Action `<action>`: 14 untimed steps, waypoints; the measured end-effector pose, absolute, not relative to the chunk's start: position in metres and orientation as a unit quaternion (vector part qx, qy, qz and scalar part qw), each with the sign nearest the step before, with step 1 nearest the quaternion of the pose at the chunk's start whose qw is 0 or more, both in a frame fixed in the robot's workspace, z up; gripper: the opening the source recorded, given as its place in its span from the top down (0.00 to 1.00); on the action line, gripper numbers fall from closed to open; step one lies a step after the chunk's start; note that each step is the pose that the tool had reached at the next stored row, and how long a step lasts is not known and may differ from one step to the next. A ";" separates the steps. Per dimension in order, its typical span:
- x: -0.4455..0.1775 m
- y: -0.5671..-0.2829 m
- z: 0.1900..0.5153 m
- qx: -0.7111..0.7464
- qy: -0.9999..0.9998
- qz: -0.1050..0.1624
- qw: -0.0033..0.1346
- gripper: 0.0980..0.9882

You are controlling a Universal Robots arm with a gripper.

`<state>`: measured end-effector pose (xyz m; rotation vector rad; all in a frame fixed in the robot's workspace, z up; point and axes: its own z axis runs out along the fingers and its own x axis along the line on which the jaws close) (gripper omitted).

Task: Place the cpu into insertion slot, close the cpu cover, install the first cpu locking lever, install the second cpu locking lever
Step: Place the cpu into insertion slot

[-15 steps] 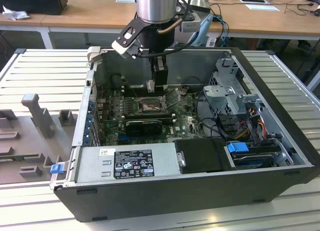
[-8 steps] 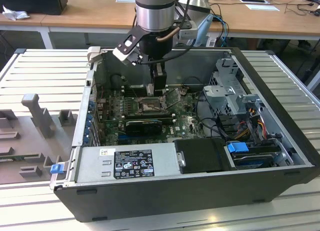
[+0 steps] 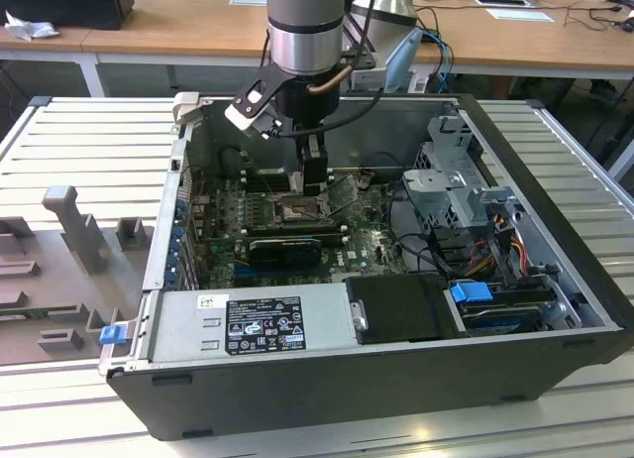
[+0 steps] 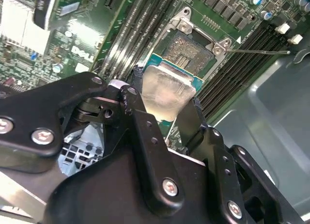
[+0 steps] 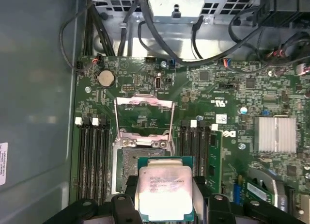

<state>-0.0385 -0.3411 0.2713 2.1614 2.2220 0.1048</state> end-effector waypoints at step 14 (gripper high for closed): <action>-0.044 -0.328 0.238 0.702 0.711 0.033 0.020 0.52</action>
